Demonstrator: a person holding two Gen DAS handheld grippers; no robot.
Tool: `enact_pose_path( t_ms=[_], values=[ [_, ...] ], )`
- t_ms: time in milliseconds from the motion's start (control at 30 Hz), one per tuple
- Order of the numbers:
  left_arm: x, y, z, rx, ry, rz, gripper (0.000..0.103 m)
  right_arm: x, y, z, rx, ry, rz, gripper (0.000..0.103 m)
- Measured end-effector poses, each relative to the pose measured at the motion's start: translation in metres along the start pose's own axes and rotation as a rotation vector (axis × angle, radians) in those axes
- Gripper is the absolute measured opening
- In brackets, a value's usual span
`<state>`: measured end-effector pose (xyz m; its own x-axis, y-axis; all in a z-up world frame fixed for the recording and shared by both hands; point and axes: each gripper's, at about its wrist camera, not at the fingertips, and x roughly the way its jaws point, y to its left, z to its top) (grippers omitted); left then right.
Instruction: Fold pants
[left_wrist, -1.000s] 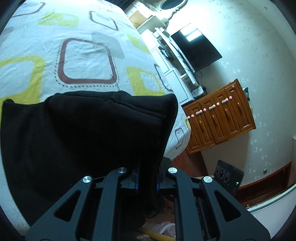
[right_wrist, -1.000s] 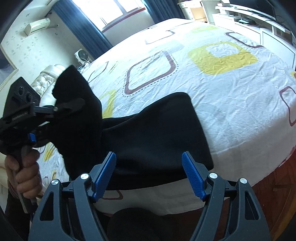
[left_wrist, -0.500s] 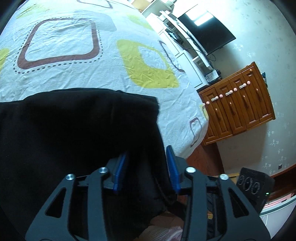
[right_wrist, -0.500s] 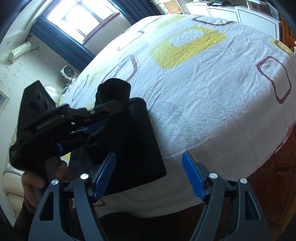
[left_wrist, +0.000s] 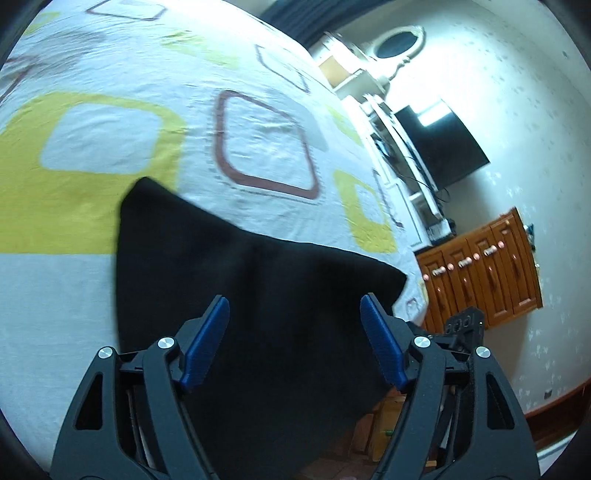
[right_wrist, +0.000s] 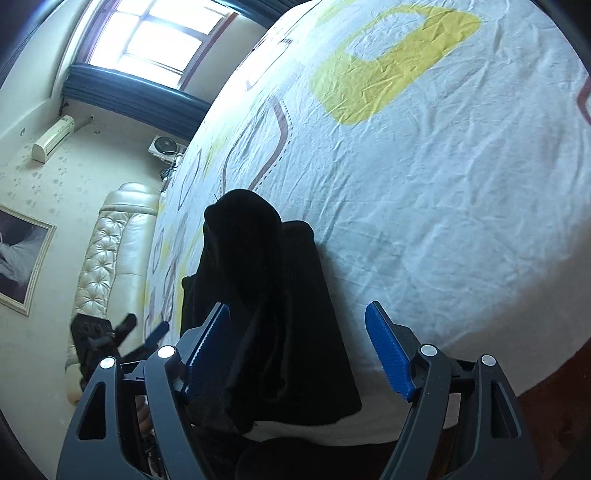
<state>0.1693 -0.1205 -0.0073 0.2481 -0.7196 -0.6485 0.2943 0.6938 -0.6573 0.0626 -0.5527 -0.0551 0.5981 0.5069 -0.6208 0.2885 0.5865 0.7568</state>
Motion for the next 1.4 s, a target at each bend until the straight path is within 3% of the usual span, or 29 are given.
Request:
enact_pose_path(
  t_ms=[100, 167, 233, 333, 400, 500, 633, 700, 800, 833, 900, 933, 1000, 1100, 1167, 1300, 1400],
  values=[
    [-0.006, 0.044, 0.000, -0.077, -0.004, 0.038, 0.073, 0.021, -0.005, 0.014, 0.028, 0.043, 0.035, 0.075],
    [-0.011, 0.063, 0.002, -0.123, -0.031, 0.017, 0.073, 0.034, -0.011, 0.019, 0.060, 0.069, 0.097, 0.075],
    [-0.006, 0.073, 0.003, -0.156, -0.023, -0.027, 0.073, 0.048, -0.018, 0.021, 0.107, 0.110, 0.178, 0.075],
    [0.010, 0.074, 0.007, -0.150, 0.006, -0.040, 0.080, 0.061, -0.019, 0.020, 0.098, 0.138, 0.204, 0.078],
    [0.020, 0.071, 0.009, -0.127, 0.018, -0.053, 0.085, 0.066, -0.008, 0.016, 0.033, 0.174, 0.198, 0.078],
    [0.025, 0.074, 0.008, -0.141, -0.001, -0.053, 0.085, 0.075, 0.014, 0.006, -0.104, 0.210, 0.094, 0.078],
    [0.004, 0.100, 0.001, -0.341, -0.079, -0.108, 0.085, 0.076, 0.020, 0.003, -0.106, 0.209, 0.066, 0.077],
    [0.008, 0.115, -0.003, -0.398, -0.046, -0.139, 0.085, 0.077, 0.019, 0.003, -0.101, 0.212, 0.081, 0.077],
    [0.018, 0.115, -0.002, -0.363, -0.012, -0.113, 0.087, 0.076, 0.019, 0.001, -0.111, 0.206, 0.078, 0.071],
    [0.021, 0.110, 0.001, -0.341, -0.008, -0.102, 0.089, 0.076, 0.019, 0.000, -0.116, 0.205, 0.071, 0.060],
    [0.029, 0.097, 0.006, -0.278, 0.003, -0.076, 0.090, 0.076, 0.018, -0.002, -0.105, 0.205, 0.094, 0.054],
    [0.033, 0.091, 0.007, -0.243, 0.008, -0.056, 0.088, 0.077, 0.018, -0.005, -0.103, 0.204, 0.105, 0.051],
    [0.040, 0.080, 0.006, -0.148, 0.021, 0.063, 0.053, 0.076, 0.020, -0.011, -0.101, 0.197, 0.112, 0.050],
    [0.034, 0.081, 0.003, -0.088, 0.021, 0.056, 0.028, 0.081, 0.031, -0.017, -0.107, 0.194, 0.124, 0.049],
    [0.024, 0.091, 0.005, -0.108, 0.010, 0.032, 0.025, 0.091, 0.043, -0.019, -0.118, 0.194, 0.117, 0.049],
    [-0.009, 0.109, 0.015, -0.070, -0.043, 0.080, 0.023, 0.113, 0.068, -0.025, -0.135, 0.216, 0.153, 0.049],
    [-0.036, 0.137, 0.034, -0.106, -0.072, 0.106, 0.023, 0.142, 0.091, -0.028, -0.144, 0.244, 0.196, 0.048]
  ],
)
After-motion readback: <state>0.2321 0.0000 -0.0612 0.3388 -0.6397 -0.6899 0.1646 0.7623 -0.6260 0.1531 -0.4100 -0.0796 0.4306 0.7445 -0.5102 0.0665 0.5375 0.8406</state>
